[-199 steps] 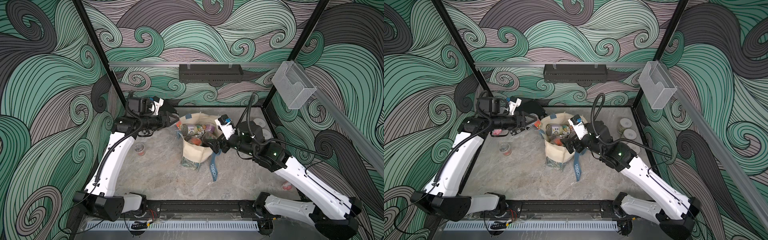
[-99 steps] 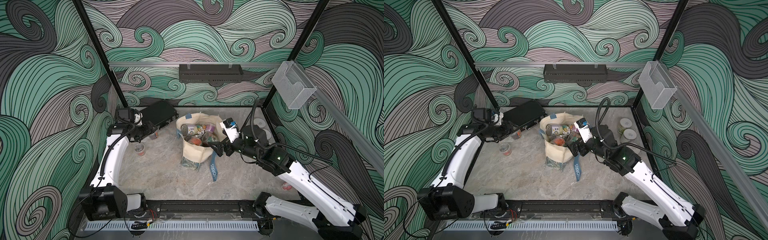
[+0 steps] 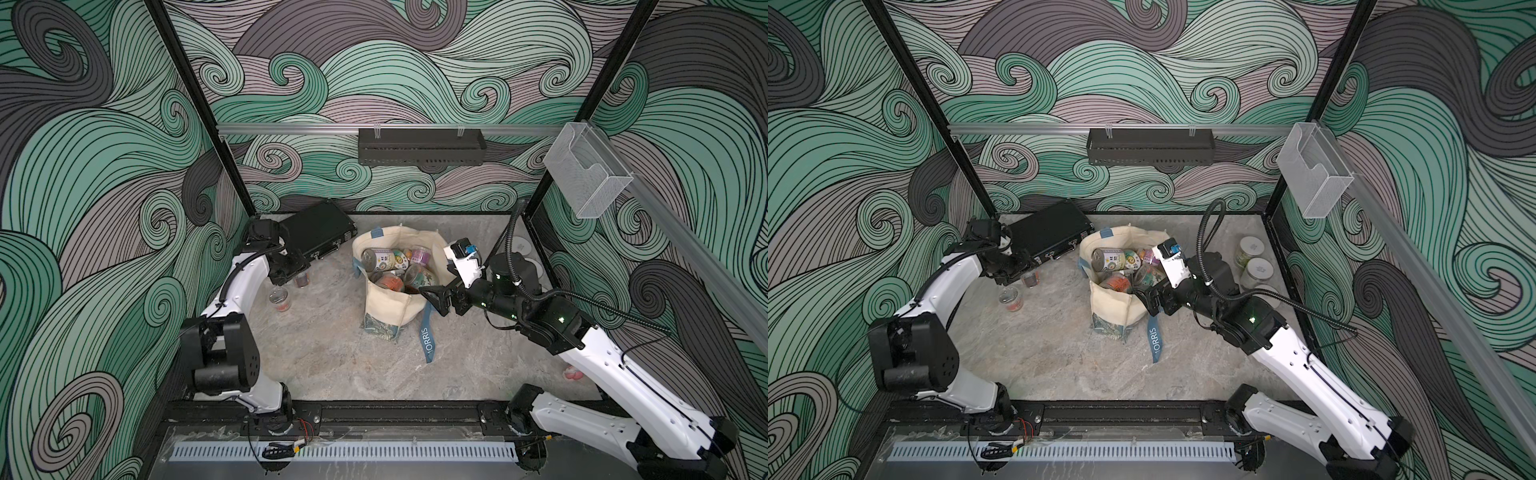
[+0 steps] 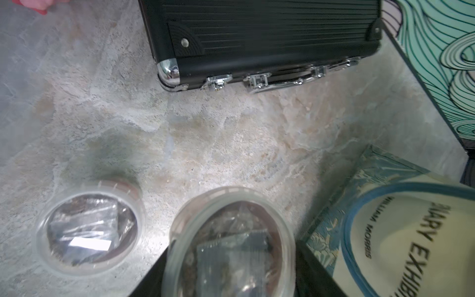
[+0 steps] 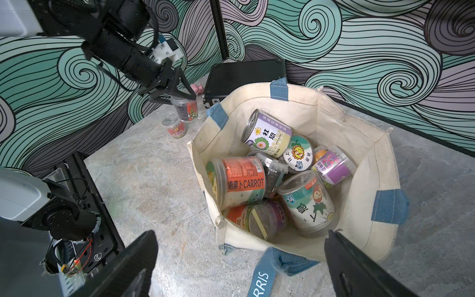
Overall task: Take out the seed jars from the canvas bag
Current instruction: Place the seed jar at the center of the board.
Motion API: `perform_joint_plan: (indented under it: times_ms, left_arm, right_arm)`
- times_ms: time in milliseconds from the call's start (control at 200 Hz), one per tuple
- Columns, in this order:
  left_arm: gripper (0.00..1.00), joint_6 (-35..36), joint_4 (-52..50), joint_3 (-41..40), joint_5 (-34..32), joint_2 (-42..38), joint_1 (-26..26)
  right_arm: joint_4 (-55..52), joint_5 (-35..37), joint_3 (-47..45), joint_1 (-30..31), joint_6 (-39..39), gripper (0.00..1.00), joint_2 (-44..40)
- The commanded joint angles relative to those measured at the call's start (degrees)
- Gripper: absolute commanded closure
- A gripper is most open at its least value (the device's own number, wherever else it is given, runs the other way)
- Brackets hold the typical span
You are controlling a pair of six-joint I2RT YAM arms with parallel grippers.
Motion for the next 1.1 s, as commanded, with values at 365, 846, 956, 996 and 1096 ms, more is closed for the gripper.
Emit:
perform_joint_plan:
  times_ms: [365,846,956,996,1096]
  left_arm:
    - [0.5,-3.82,6.72,4.49,-4.32,12.55,0.06]
    - [0.48,-4.56,12.05,-0.32,-5.64,14.27,0.04]
    - [0.45,-4.57,11.75,-1.55,-6.12,14.07,0.09]
    - [0.43,-4.64,11.42,-1.96,-6.55,13.8,0.02]
    - [0.32,-4.77,9.87,-2.21,-7.18,12.46,0.04]
  right_arm:
    - [-0.47,-1.86,-0.38,-1.06,0.54,0.01,-0.55]
    - [-0.22,-2.87,-0.37,-1.27,0.63,0.01,0.49]
    - [-0.27,-2.85,-0.44,-1.33,0.78,0.01,0.35]
    - [-0.16,-2.9,-0.55,-1.31,0.8,0.01,0.31]
    - [-0.15,-2.96,-0.83,-1.32,0.98,0.01,0.44]
